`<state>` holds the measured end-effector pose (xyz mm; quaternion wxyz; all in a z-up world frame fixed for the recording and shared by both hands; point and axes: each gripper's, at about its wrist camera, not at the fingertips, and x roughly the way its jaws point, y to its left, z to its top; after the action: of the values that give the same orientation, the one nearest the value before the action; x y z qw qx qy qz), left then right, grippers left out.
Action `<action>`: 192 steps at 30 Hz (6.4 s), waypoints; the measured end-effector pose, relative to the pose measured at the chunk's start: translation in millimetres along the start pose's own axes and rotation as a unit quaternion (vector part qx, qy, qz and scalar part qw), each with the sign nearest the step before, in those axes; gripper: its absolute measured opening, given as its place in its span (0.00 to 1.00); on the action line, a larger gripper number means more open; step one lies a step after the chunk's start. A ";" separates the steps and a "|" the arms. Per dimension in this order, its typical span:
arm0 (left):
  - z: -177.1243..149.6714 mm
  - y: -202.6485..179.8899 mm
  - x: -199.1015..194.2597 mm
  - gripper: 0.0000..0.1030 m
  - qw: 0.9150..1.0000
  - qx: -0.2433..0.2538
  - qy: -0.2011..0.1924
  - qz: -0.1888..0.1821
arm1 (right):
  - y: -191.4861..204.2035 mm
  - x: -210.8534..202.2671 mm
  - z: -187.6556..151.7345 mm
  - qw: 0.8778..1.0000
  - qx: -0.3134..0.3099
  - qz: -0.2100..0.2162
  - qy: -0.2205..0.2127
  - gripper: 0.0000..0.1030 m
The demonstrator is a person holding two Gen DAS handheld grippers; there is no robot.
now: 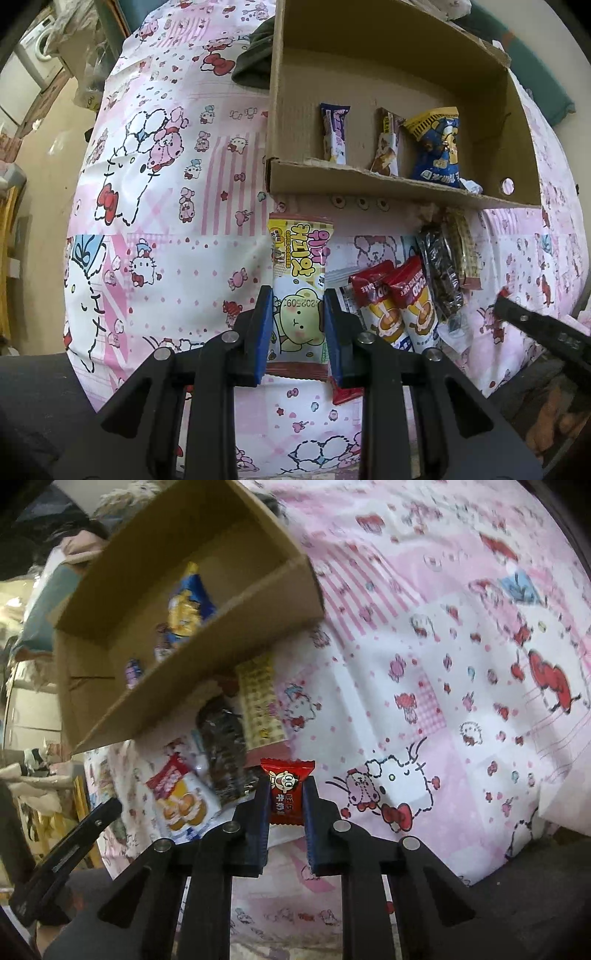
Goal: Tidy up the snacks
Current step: 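Grasp the yellow-green candy pack with the left gripper while the right grasps a red packet, then lower both packets into the box and open both grippers, then move both open grippers back over the remaining snacks beside the box, then grasp the white-red bar with the left gripper while the right grasps the tan wafer bar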
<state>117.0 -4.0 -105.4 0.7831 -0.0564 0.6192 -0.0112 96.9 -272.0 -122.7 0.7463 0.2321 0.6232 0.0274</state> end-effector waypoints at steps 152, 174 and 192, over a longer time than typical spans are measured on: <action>-3.7 24.5 -3.4 0.60 0.997 -0.079 -0.014 -0.021 | -7.8 -14.7 15.0 0.998 0.043 0.044 -0.024 0.94; -27.9 -38.7 45.7 0.27 0.997 0.031 0.066 0.013 | -10.4 -8.0 17.6 0.998 0.046 0.039 -0.019 0.94; -7.6 -7.1 -7.6 0.27 1.000 -0.011 0.000 0.007 | 15.7 52.9 52.9 0.998 -0.035 -0.027 0.041 0.50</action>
<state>108.3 -11.0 -99.0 0.7826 -0.0610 0.6196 0.0011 162.4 -257.1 -159.2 0.7282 0.1876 0.6580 0.0381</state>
